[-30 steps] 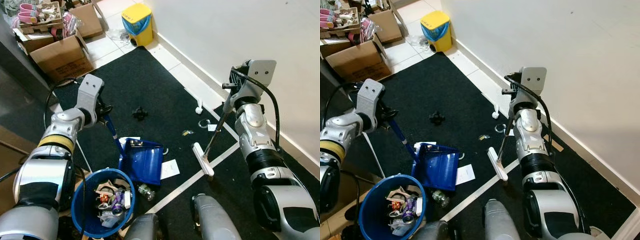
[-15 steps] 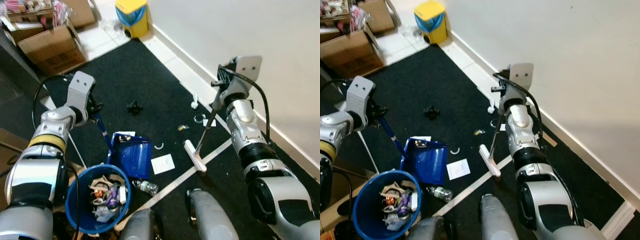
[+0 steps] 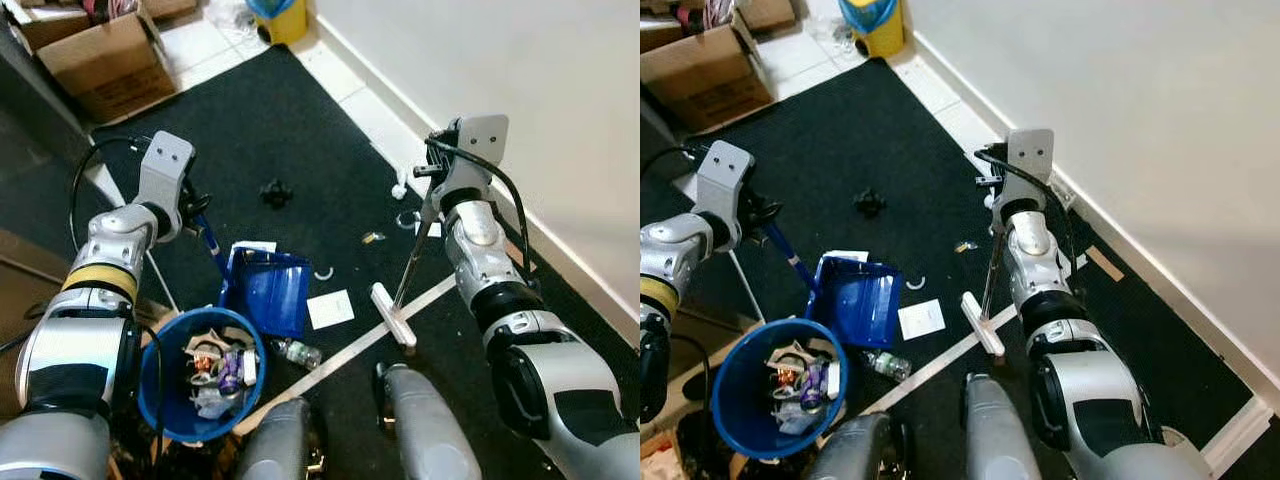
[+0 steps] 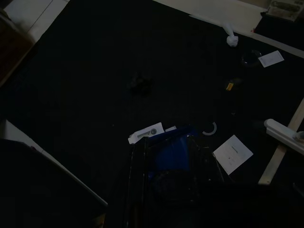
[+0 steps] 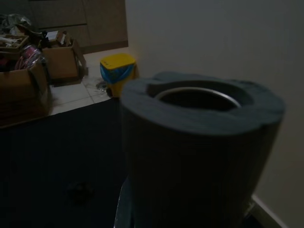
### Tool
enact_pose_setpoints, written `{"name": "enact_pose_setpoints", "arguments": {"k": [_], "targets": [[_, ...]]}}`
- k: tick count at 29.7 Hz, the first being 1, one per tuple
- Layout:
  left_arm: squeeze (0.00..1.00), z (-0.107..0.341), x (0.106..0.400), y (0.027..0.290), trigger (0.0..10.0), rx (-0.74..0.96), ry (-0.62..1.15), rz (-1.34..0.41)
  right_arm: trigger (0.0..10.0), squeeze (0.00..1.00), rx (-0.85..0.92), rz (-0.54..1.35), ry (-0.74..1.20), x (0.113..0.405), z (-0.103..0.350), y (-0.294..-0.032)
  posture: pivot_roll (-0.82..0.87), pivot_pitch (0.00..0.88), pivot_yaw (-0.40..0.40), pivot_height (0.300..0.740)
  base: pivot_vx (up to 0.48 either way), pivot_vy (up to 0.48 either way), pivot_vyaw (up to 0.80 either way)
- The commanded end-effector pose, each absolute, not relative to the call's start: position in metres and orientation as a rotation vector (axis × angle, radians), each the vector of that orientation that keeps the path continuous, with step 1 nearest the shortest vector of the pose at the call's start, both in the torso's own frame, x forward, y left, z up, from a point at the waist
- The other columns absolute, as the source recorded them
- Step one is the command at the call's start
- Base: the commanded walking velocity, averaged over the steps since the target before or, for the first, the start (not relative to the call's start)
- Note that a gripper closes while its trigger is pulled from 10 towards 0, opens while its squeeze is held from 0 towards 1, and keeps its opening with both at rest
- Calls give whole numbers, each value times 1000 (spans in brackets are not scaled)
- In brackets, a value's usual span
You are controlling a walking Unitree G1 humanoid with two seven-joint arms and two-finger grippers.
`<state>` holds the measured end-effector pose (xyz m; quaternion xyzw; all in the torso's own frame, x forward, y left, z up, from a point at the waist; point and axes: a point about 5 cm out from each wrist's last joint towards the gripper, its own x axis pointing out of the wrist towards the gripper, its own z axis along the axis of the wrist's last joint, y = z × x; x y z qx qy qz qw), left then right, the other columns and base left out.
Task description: Sweep floor
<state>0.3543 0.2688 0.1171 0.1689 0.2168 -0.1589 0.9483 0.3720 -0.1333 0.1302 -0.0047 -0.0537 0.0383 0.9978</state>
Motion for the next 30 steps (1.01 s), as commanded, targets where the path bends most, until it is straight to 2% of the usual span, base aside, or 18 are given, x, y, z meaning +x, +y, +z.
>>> {"name": "enact_pose_setpoints", "arguments": {"k": [1,7,12,19,21,30], "targets": [[0,80,335,269,10000,296,608,-319,10000,0,-16,61,-146,373,134,-131,67,258,24,740,0,0,0],[0,90,343,264,10000,149,538,-279,10000,0,2,-18,-208,376,145,-134,126,299,23,740,0,0,0],[0,94,343,257,10000,117,514,-328,10000,0,50,-29,-184,377,143,-124,181,315,17,740,0,0,0],[0,94,344,247,10000,88,522,-331,10000,0,116,2,-73,369,119,-98,213,321,2,740,0,0,0],[0,94,346,240,10000,81,538,-324,10000,0,170,3,-23,363,109,-86,219,320,0,740,0,0,0],[0,105,351,213,10000,32,523,-371,10000,0,390,-39,78,360,104,-63,253,303,0,740,0,0,0]]}}
